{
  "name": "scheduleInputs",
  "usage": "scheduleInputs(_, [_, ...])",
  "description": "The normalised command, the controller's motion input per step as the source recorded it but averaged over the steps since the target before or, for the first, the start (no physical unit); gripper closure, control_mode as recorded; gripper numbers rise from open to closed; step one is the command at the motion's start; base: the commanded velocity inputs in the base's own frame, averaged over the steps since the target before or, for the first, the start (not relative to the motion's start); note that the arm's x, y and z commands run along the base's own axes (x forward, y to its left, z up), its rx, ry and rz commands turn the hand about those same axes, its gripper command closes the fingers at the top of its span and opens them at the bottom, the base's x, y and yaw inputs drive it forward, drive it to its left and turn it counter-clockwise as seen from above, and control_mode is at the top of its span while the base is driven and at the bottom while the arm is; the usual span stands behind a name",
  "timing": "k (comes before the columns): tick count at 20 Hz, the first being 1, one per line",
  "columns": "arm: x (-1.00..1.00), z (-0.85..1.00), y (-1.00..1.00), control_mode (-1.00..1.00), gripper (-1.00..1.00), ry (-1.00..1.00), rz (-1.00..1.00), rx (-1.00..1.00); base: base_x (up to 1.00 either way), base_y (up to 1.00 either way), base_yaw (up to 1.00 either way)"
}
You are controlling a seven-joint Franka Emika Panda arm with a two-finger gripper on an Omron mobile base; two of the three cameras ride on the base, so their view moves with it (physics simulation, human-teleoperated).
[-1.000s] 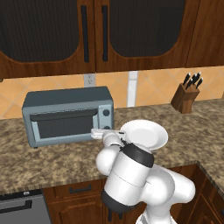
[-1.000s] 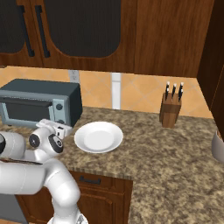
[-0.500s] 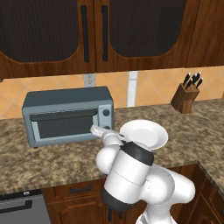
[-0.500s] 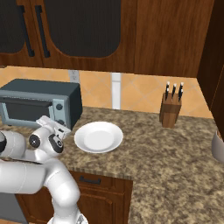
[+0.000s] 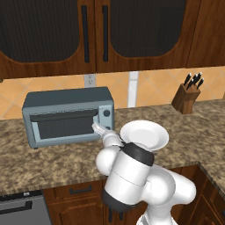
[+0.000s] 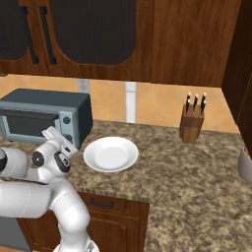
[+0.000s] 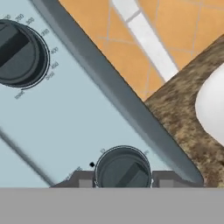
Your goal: Pick up the kebab skewer and baguette bread, and place them inside the toaster oven. Close the toaster oven door and start by setting the timer.
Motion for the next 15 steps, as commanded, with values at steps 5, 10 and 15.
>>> scheduleInputs(5, [-0.02,0.00,0.00,-1.00,1.00,-0.02,-0.15,0.28,0.00,0.00,0.00])
scheduleInputs(10, [-0.02,0.00,0.02,-1.00,1.00,-0.01,-0.18,0.27,0.00,0.00,0.00])
scheduleInputs(15, [-0.06,0.00,0.01,-1.00,1.00,0.00,-0.17,0.28,0.00,0.00,0.00])
